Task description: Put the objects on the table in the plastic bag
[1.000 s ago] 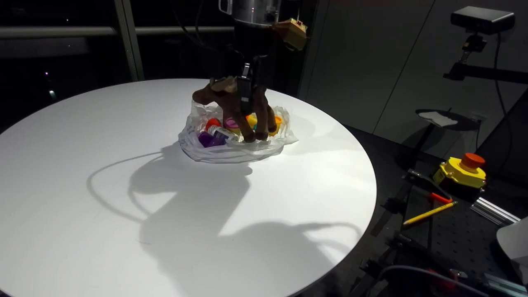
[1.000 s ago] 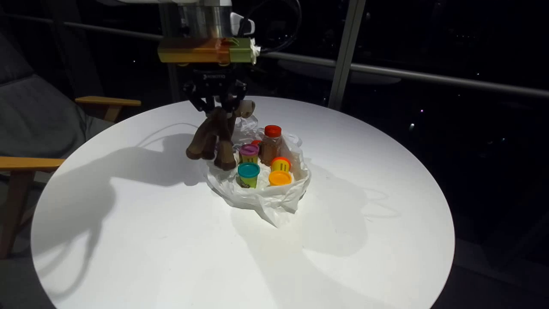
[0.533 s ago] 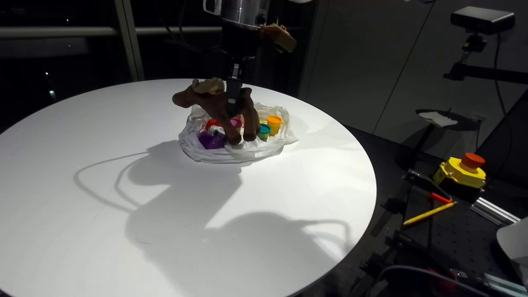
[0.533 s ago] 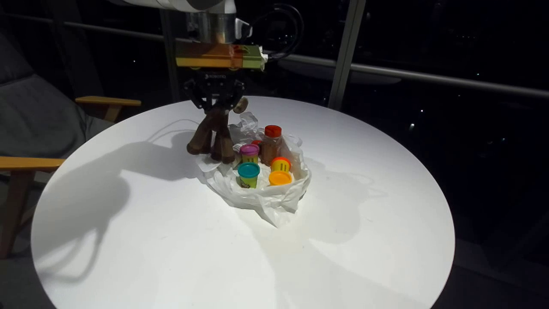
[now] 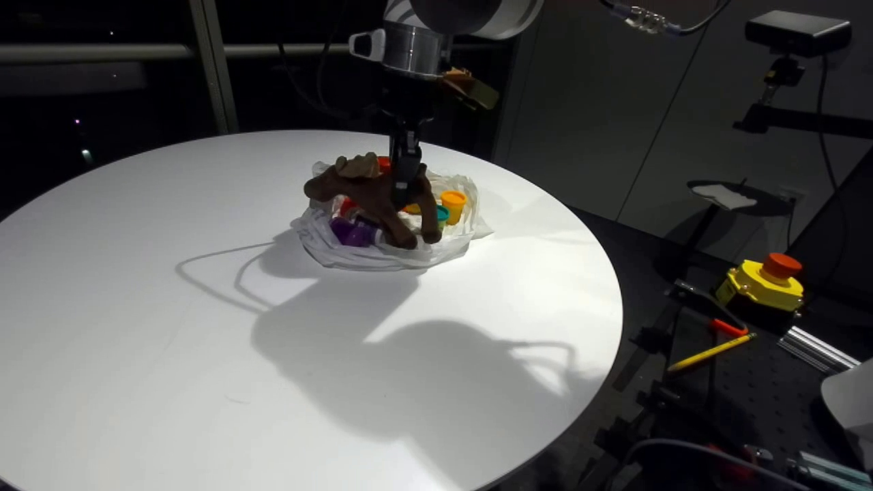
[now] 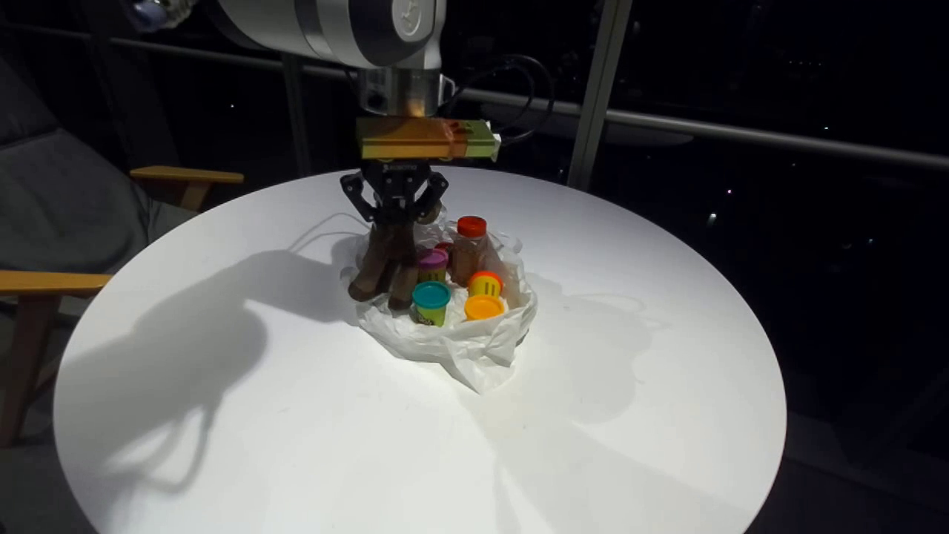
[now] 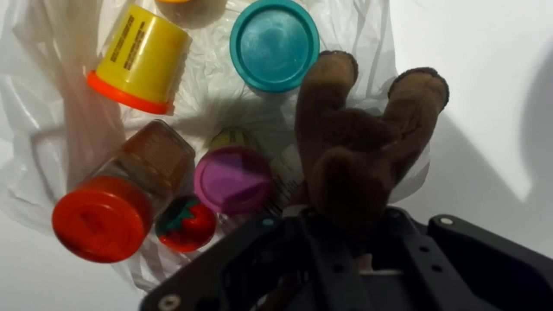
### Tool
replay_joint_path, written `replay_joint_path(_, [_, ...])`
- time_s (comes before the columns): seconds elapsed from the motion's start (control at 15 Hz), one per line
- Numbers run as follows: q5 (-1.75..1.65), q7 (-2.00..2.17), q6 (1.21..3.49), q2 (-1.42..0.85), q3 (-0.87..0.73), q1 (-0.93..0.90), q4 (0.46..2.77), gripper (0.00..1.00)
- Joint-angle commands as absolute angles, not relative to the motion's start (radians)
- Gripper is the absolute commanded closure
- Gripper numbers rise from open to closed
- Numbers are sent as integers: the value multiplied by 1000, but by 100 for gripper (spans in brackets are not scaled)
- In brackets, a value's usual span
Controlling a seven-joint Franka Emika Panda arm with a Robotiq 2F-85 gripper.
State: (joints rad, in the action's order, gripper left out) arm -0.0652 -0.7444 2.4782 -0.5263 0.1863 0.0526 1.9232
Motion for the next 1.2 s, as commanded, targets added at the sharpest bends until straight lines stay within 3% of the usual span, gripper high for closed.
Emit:
replay_joint_path(0.0, [-14,-844,2456,-509,216,98,1926,87])
replay_joint_path(0.2, [1,-882,2446,-489,212,111,1944,88])
replay_joint_path(0.27, [1,-878,2445,-484,204,108,1945,62])
replay_joint_path(0.33, [-3,-868,2451,-482,196,104,1943,62])
replay_joint_path(0.47, [-7,-853,2473,-475,189,100,1944,52])
replay_joint_path(0.87, [7,-844,2537,-440,187,102,1934,1])
replay_joint_path(1.13, [-5,-758,2476,-427,154,76,1894,0])
